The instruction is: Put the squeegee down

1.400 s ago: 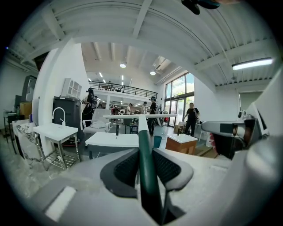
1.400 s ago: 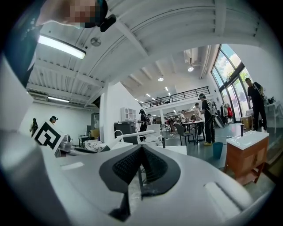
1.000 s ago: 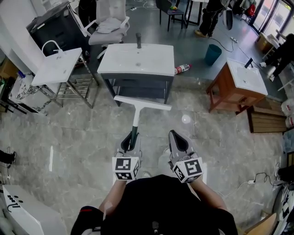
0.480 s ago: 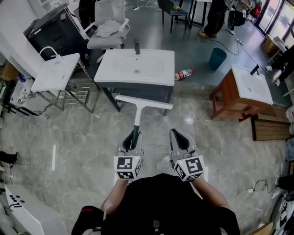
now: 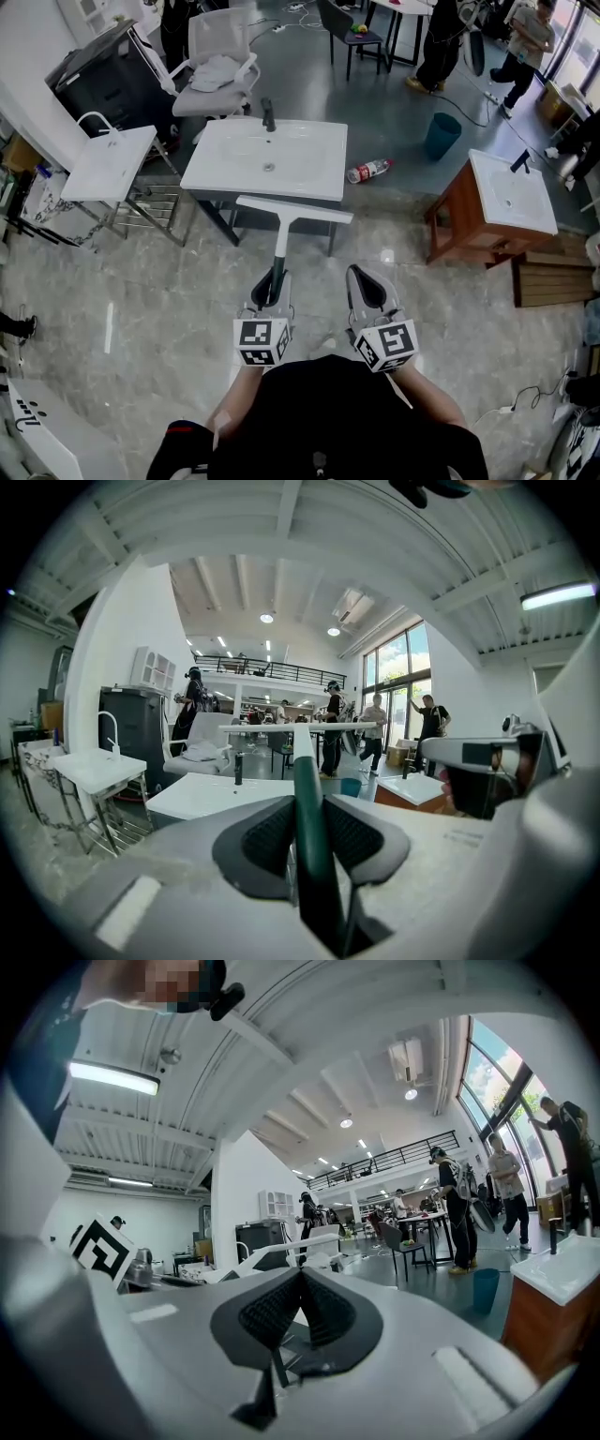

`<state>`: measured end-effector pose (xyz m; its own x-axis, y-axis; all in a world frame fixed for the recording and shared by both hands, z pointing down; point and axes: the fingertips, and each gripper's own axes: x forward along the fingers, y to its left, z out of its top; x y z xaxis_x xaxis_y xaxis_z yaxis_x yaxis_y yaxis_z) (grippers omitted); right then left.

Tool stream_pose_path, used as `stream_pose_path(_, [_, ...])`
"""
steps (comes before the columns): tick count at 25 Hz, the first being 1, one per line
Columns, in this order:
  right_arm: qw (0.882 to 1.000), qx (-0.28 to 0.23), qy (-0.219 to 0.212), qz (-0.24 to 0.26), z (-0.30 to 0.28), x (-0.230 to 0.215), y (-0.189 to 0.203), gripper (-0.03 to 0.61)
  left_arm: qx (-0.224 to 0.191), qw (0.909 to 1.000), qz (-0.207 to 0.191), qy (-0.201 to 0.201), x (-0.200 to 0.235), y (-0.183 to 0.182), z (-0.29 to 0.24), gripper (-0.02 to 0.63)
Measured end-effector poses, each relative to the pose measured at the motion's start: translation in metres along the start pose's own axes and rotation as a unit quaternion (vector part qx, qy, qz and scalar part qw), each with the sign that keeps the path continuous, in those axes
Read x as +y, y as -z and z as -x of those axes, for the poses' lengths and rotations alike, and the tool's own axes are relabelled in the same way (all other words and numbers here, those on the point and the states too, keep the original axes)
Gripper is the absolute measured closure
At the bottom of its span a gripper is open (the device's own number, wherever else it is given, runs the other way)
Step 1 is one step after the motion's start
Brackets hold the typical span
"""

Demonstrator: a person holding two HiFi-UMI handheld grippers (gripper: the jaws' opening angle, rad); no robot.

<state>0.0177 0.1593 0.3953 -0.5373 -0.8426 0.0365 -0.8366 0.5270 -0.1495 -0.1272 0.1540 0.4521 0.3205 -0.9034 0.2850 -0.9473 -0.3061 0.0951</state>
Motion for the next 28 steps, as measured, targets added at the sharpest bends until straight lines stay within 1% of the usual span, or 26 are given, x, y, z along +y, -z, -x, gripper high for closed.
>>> stream_pose_path(4, [1.000, -0.002, 0.012, -0.008, -0.003, -0.027, -0.003, 0.577, 0.001, 1.0000, -0.001, 0.003, -0.011, -0.004, -0.019, 0.508])
stream_pose_path(11, [1.000, 0.000, 0.019, -0.018, -0.002, -0.049, 0.001, 0.577, 0.011, 0.9999, -0.004, 0.005, -0.022, 0.000, -0.040, 0.509])
stream_pose_path(17, [0.999, 0.006, 0.031, -0.014, -0.012, -0.062, 0.005, 0.577, 0.021, 0.9997, -0.001, 0.013, -0.017, 0.003, -0.065, 0.508])
stream_pose_path(23, [0.998, 0.009, 0.063, -0.014, -0.025, -0.103, 0.002, 0.577, 0.018, 0.9992, -0.005, 0.036, -0.025, -0.008, -0.112, 0.508])
stream_pose_path(28, [0.997, 0.009, 0.070, -0.016, -0.053, -0.129, -0.006, 0.577, 0.020, 0.9988, -0.005, 0.044, -0.022, -0.020, -0.153, 0.509])
